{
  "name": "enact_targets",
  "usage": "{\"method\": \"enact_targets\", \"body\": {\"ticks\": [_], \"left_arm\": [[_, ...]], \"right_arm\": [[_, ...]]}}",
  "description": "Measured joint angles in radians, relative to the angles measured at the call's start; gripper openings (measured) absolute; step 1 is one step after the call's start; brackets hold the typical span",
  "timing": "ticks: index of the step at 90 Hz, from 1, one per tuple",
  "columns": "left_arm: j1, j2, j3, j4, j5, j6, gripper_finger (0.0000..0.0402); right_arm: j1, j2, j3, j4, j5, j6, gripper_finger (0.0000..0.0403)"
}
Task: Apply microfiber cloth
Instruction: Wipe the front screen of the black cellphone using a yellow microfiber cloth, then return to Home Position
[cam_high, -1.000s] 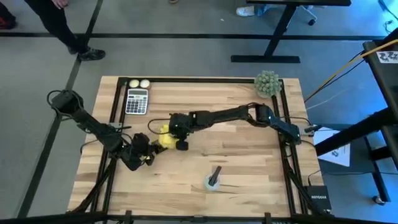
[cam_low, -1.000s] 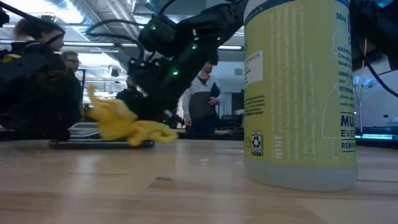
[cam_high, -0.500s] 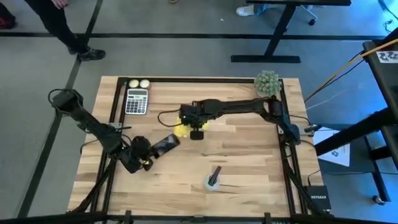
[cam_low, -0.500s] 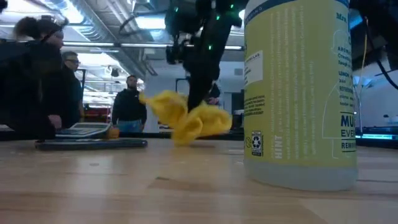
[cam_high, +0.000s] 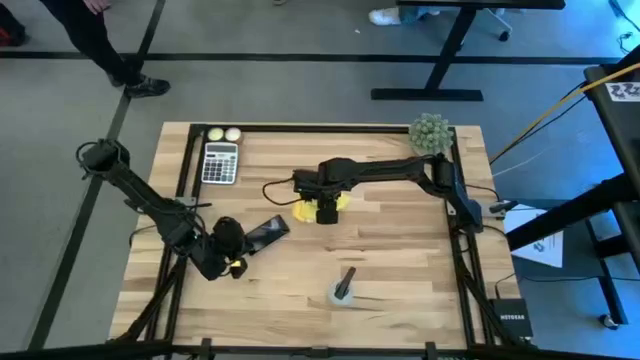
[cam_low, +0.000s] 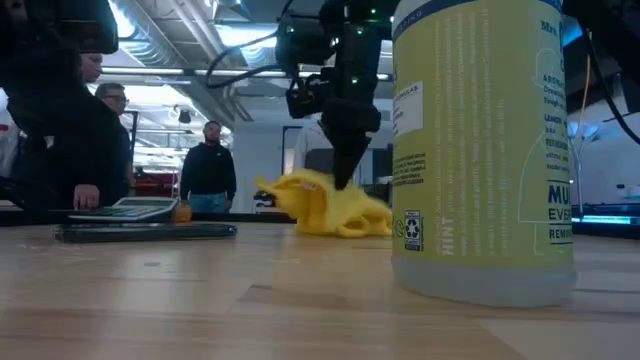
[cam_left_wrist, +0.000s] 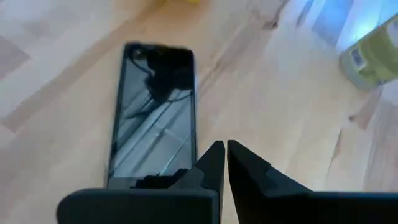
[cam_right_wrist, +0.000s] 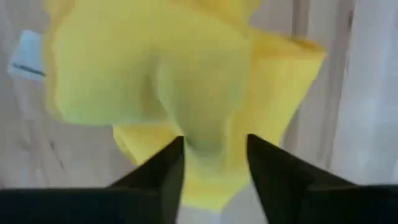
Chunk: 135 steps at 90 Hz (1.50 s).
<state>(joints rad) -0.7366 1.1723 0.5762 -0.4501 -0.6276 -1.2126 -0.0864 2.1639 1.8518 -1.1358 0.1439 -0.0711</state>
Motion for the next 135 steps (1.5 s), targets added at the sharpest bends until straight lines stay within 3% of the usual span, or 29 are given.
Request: {"method": "enact_targets", "body": {"ticks": [9,19,33,45,60,76,92,104,114,135], "left_arm": [[-0.014,0.056,0.002,0.055,0.028,-0.009,0.0001],[-0.023,0.14,0.002,0.14,0.065,-0.005,0.0001],[-0.023,0.25,0.002,0.175,0.113,-0.022,0.0001],[-0.015,0.31,0.002,0.135,0.104,-0.066,0.0001],[-0.012,0.324,0.008,0.028,0.073,-0.145,0.0001],[-0.006,0.326,0.001,-0.142,-0.035,-0.253,0.0001],[0.014,0.326,0.001,-0.235,-0.045,-0.297,0.0001],[0.025,0.313,0.011,-0.229,-0.061,-0.264,0.0001],[0.023,0.268,0.069,-0.244,-0.08,-0.208,0.0001],[0.023,0.101,0.26,-0.368,-0.103,0.082,0.0001]], "right_arm": [[0.006,-0.002,0.033,0.047,-0.112,0.022,0.0226],[0.034,0.007,0.028,0.23,-0.234,-0.002,0.0258],[0.071,0.07,0.01,0.442,-0.228,-0.057,0.027],[0.078,0.098,0.009,0.471,-0.222,-0.057,0.0265],[0.081,0.098,0.01,0.432,-0.215,-0.044,0.0255],[0.081,0.098,0.01,0.426,-0.215,-0.04,0.0252],[0.081,0.098,0.01,0.426,-0.215,-0.04,0.0252],[0.081,0.098,0.037,0.382,-0.215,-0.04,0.0252],[0.087,0.076,0.105,0.247,-0.217,-0.04,0.0252],[0.138,-0.109,0.207,0.026,-0.185,-0.04,0.0252]]}}
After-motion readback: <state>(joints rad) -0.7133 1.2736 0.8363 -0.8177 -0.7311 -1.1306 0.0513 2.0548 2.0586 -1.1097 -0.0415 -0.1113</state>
